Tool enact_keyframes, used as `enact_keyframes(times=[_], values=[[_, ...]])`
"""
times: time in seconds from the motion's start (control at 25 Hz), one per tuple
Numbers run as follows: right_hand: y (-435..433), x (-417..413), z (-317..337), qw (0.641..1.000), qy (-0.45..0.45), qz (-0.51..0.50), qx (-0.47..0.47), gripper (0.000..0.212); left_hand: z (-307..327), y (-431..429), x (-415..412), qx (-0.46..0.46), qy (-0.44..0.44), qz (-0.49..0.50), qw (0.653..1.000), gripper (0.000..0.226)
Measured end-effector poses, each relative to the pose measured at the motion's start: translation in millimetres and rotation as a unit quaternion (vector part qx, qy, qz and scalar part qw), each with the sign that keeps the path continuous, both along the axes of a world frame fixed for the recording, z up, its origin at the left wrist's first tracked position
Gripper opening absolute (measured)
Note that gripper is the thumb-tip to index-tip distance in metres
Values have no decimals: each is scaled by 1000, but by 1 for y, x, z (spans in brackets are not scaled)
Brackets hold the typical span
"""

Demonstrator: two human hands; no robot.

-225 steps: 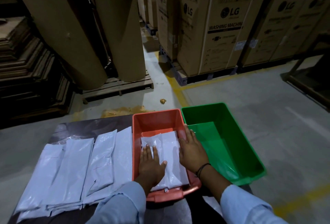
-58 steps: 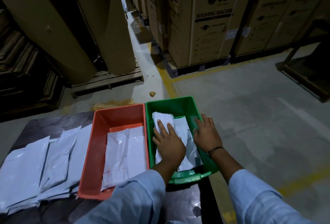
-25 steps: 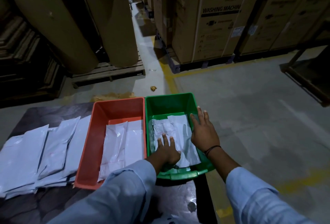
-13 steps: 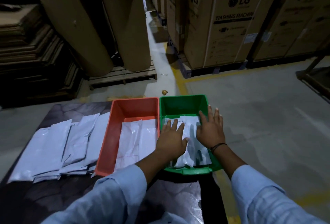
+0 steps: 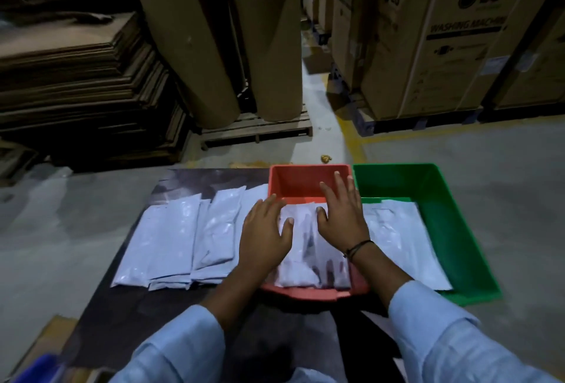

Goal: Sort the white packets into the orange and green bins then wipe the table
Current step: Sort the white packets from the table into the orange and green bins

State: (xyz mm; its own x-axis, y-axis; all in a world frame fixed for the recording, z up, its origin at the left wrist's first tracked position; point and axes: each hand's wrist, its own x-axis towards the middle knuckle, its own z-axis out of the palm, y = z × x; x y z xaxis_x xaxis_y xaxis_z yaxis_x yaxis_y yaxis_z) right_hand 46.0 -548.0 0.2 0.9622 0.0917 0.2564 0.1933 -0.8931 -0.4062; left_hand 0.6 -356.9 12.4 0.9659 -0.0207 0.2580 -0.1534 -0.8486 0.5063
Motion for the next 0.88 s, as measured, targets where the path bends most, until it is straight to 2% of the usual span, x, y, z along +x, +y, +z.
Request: enact_keyframes(times=[0.44, 0.56, 0.64, 0.76, 0.88], values=[[227, -9, -22, 998, 15, 55, -20, 56, -51, 249, -2, -58, 55, 102, 992, 50], [286, -14, -27, 995, 43, 87, -24, 56, -71, 307, -3, -92, 73, 158, 981, 49], [317, -15, -34, 991, 62, 111, -42, 57, -88, 339, -4, -79, 100, 175, 976, 49], [358, -9, -49, 980, 104, 148, -89, 62, -113, 368, -3, -43, 110, 147, 982, 58], [390, 0, -59, 971, 154, 142, -115, 78, -120, 376, 2, -41, 136, 122, 982, 57]])
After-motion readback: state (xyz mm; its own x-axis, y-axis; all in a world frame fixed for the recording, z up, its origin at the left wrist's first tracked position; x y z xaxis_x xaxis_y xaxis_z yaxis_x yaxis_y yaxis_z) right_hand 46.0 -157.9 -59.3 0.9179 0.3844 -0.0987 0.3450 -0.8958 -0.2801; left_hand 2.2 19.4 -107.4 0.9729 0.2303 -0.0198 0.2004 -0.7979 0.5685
